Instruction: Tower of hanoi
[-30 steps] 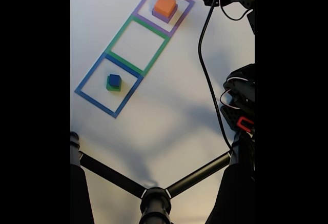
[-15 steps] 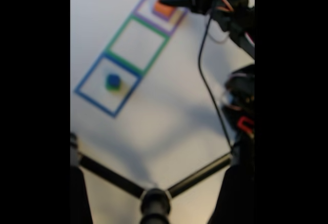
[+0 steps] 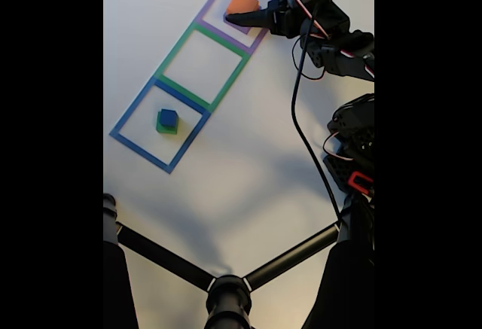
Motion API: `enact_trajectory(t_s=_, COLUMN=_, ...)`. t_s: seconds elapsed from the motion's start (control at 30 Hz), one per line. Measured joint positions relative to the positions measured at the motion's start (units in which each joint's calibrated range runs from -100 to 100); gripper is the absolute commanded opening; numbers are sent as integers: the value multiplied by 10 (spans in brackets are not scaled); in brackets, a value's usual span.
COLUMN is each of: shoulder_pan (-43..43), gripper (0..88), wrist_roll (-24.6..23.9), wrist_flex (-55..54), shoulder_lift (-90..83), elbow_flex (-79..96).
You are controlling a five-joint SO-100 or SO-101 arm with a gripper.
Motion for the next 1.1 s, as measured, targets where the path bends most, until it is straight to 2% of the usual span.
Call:
enact_trajectory(t_s=0.63, shoulder_pan=-24, gripper=549, wrist_roll=0, wrist_flex=-135, shoulder_lift=146, elbow_flex=-2)
enact_trajectory(t_s=1.1, shoulder_pan=-49, gripper=546, wrist_roll=0, wrist_flex=-159, shoulder_lift=198, elbow_flex=-33)
